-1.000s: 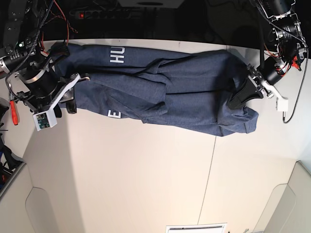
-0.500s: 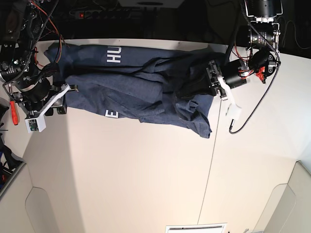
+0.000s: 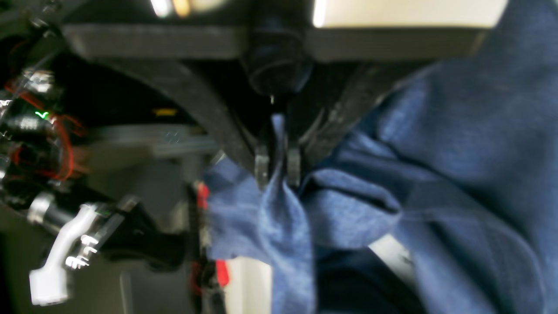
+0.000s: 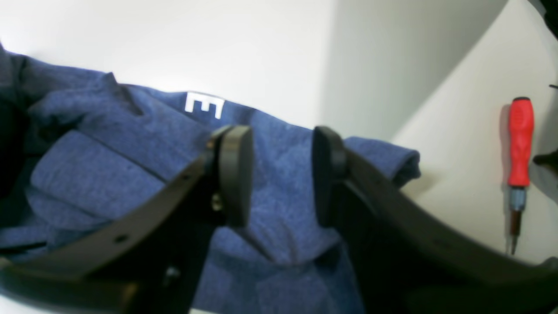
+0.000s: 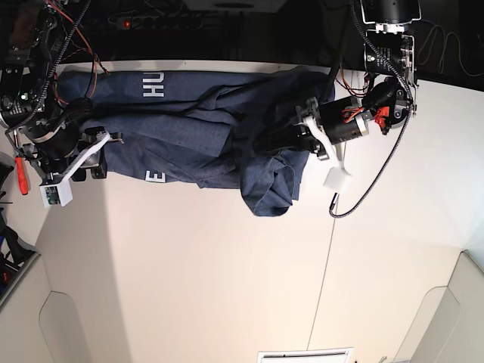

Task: Layout the t-shirt on the table in an organized manner, then fold the t-shirt properly
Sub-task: 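Grasp the strip end with the left gripper and fold it toward the right gripper, then lay the folded end onto the strip and hold it with the left gripper, then regrasp the collar end of the strip with the right gripper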

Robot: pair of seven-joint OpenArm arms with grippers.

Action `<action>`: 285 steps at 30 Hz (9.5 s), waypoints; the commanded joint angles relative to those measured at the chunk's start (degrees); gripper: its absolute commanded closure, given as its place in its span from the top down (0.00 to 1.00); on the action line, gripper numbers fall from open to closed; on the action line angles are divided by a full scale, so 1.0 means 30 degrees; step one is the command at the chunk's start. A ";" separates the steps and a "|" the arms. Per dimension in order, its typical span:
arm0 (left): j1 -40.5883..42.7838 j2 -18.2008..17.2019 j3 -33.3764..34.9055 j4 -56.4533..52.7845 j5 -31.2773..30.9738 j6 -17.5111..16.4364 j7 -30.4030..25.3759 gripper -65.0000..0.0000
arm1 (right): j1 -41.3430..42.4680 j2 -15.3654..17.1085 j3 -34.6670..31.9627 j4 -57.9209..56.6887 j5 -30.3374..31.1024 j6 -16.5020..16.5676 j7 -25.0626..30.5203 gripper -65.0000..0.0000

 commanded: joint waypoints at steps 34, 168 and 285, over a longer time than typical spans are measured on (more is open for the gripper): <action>-0.0233 0.0007 0.4058 0.7912 -0.0226 -0.0237 -0.0641 0.25 | 0.0306 0.0160 0.0073 0.0299 0.0481 0.0080 0.0590 0.36; -0.5836 -0.2106 0.7752 -0.7322 1.9511 0.7293 -1.2451 0.00 | 0.2528 0.0153 0.0408 -0.8160 0.8983 0.3606 -0.0423 0.68; -0.5581 -0.2106 0.7752 -0.7322 1.9504 0.6659 -1.2451 0.00 | 0.3424 -0.1107 0.1566 -1.1599 0.4911 0.1668 0.3803 0.68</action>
